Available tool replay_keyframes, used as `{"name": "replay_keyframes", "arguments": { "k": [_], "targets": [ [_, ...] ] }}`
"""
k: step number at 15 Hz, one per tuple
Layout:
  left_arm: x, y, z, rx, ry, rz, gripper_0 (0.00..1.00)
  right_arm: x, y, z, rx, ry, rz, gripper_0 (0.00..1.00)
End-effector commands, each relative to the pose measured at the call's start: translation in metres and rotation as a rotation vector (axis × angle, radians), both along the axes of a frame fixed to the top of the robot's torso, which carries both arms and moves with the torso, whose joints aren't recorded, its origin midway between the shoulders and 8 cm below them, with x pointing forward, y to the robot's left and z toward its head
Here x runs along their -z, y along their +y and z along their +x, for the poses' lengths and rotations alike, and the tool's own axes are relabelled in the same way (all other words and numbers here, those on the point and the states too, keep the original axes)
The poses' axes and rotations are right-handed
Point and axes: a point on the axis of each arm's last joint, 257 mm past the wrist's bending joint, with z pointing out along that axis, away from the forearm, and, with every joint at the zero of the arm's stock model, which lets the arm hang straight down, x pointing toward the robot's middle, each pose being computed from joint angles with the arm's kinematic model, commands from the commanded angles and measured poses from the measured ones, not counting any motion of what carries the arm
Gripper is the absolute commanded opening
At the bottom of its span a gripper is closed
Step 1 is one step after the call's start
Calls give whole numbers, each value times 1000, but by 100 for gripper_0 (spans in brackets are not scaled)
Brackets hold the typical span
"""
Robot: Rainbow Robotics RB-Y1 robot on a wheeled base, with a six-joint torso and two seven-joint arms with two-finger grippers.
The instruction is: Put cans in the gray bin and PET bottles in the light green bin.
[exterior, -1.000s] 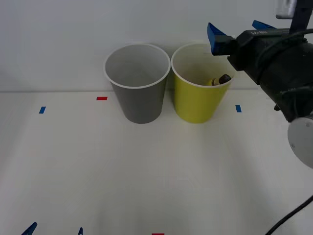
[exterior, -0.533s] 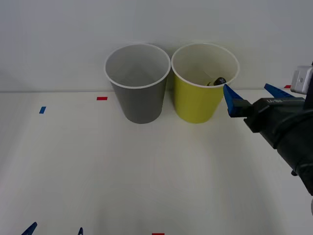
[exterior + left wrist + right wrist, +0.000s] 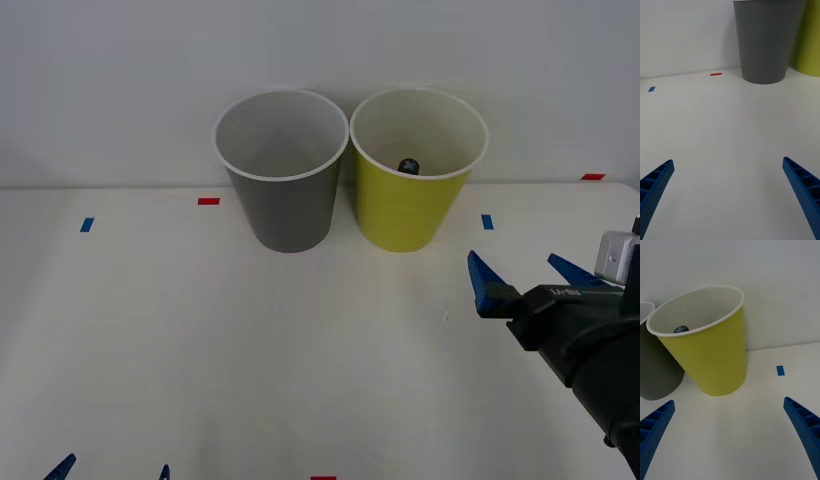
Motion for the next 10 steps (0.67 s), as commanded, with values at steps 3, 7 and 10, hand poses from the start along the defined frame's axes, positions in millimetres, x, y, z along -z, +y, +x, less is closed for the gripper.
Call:
{"name": "replay_keyframes", "arguments": {
  "k": [3, 7, 10],
  "targets": [
    [0, 0, 0, 0, 0, 0, 100, -22, 12, 0, -48, -258, -3, 100],
    [0, 0, 0, 0, 0, 0, 100, 16, -5, -14, -21, -307, -27, 100],
    [0, 0, 0, 0, 0, 0, 100, 42, -19, -35, 22, -307, -37, 100]
  ]
}}
